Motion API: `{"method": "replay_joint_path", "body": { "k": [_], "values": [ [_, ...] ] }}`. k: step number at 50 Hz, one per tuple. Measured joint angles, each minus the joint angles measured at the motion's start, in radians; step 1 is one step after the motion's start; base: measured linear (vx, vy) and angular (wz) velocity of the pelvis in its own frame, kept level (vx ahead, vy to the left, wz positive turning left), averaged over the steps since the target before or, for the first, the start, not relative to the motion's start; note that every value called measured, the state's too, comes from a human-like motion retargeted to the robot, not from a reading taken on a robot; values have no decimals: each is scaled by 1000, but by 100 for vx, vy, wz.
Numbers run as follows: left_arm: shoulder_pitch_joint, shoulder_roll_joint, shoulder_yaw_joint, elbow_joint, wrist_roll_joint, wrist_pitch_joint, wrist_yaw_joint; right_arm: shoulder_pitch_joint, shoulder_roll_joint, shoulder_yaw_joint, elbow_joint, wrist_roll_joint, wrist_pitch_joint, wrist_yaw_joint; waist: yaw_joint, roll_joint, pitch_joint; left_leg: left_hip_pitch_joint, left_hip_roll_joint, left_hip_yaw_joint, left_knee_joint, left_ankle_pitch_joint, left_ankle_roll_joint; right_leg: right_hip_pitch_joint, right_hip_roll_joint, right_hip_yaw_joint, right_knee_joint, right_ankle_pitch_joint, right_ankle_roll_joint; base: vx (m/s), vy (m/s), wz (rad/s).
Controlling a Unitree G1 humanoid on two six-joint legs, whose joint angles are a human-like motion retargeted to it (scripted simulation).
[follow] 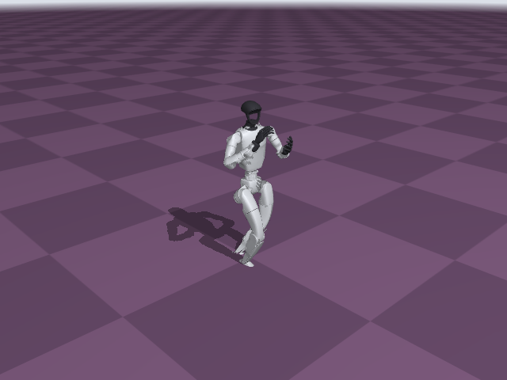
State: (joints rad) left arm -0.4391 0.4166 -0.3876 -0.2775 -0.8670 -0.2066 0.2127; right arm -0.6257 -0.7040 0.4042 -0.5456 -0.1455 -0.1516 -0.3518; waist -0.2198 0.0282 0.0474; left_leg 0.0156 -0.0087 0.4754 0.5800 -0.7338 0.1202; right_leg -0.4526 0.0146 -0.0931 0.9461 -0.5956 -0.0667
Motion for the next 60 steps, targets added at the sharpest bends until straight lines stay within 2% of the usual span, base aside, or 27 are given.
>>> {"method": "replay_joint_path", "body": {
  "k": [2,5,7,13,16,20,30,42,60],
  "values": [
    [-19,2,2,-1,1,-3,-2,-7,5,6,2,17,-3,-6,-12,0,-15,-60,2,-13,89,-37,-3,-43,-20,-1,48,-38,-10,10,-5,44],
    [-50,2,9,-7,1,-17,4,-16,19,8,10,65,-13,-20,-23,39,-90,-184,15,-51,152,-49,0,-112,-21,-24,22,-50,-32,14,-6,47],
    [-53,-8,11,-21,3,-25,12,-3,32,10,6,91,-19,-32,-12,61,-108,-222,45,-71,221,-58,-20,-118,-7,-37,17,-55,-46,9,-9,4],
    [-57,-39,14,-81,-3,-36,23,29,70,10,-16,163,-38,-71,52,145,-99,-313,224,-130,525,-41,-92,-54,93,-96,-38,-54,-88,10,-6,-5],
    [-50,-56,12,-110,-7,-38,22,52,83,8,-24,192,-46,-86,83,166,-98,-353,314,-125,617,-45,-79,-19,116,-120,-76,-46,-89,10,-2,13],
    [-28,-76,10,-140,-19,-39,23,95,99,2,-31,235,-58,-92,124,186,-110,-407,362,-149,608,-60,-77,35,139,-130,-149,-13,-78,11,1,0],
    [33,-157,30,-165,-31,-49,74,153,163,-11,-23,295,-78,-118,153,177,-163,-384,282,-166,378,-9,-58,99,100,-114,-205,22,-39,9,4,3],
    [12,-203,29,-141,-9,-34,90,124,238,-1,24,335,-72,-117,161,164,-160,-317,270,-150,361,-32,-47,138,72,-119,-154,-2,-14,5,3,7],
    [-55,-210,5,-103,1,-37,118,82,260,25,52,375,-77,-118,161,148,-165,-255,221,-151,294,-27,-32,197,56,-101,-191,-10,-13,0,0,1]
  ]
}}
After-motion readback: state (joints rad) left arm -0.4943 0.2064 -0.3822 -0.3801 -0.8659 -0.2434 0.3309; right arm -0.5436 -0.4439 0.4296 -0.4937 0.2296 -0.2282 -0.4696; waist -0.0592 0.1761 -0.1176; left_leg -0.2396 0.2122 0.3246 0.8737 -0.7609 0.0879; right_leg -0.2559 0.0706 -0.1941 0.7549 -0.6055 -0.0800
